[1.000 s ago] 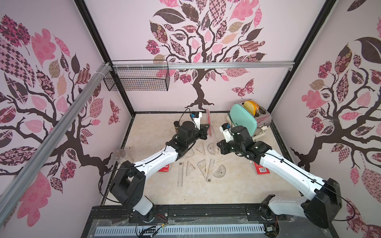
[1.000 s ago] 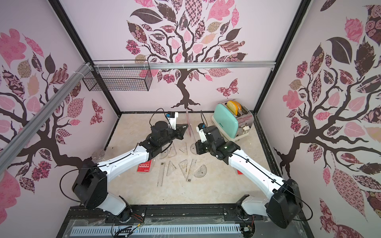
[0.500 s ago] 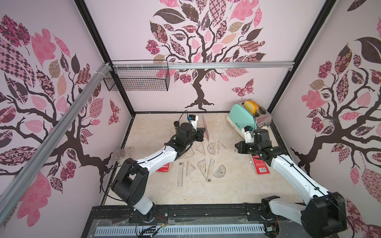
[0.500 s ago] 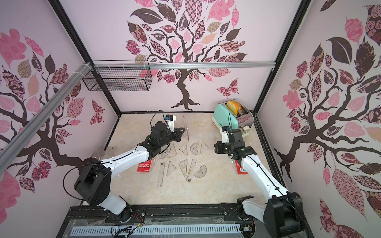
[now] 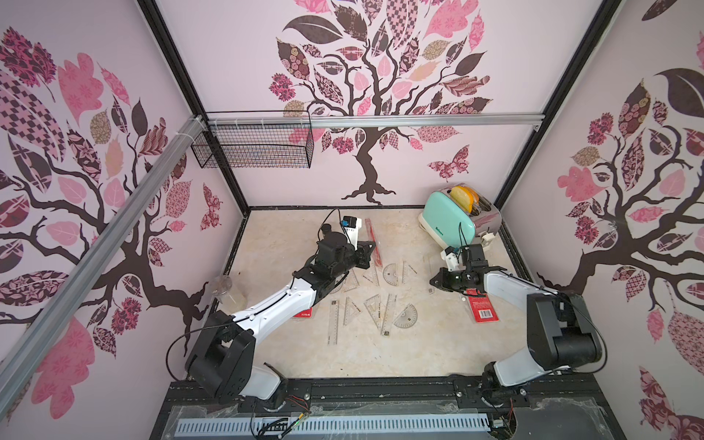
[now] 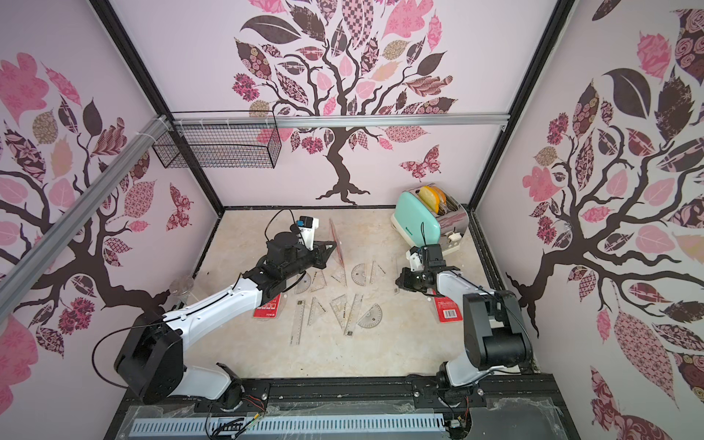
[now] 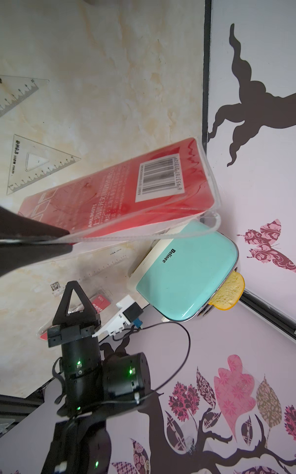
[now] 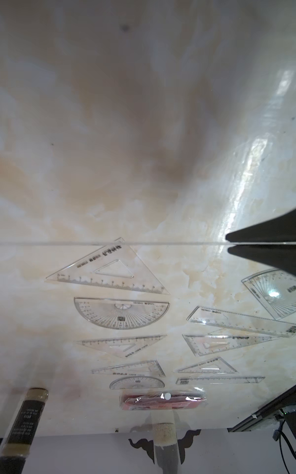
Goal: Open the ruler set and take out the ruler
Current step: Place the ruler at the center of the board.
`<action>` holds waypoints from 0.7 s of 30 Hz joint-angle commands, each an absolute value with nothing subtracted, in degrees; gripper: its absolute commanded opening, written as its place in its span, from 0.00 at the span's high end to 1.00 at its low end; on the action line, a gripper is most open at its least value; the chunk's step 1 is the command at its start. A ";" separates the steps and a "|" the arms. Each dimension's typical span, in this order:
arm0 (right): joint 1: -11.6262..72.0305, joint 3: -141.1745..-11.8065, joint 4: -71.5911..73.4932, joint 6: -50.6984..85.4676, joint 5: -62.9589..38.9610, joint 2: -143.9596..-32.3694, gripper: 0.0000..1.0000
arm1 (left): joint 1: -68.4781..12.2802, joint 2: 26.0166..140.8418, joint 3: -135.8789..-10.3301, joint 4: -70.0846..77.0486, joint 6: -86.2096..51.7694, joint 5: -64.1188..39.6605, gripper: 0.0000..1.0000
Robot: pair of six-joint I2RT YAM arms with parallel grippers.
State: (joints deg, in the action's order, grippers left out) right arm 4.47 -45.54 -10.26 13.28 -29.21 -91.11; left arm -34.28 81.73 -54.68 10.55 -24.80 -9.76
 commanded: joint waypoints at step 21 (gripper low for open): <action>1.85 -50.88 -8.43 13.50 -25.84 -95.49 0.81 | -34.28 79.22 -54.32 6.94 -21.91 -10.20 1.00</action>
State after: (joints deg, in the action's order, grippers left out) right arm 2.11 -49.01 -6.61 13.89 -27.03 -96.29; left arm -34.28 80.18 -54.52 6.81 -22.63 -9.74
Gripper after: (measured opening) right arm 0.193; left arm 0.049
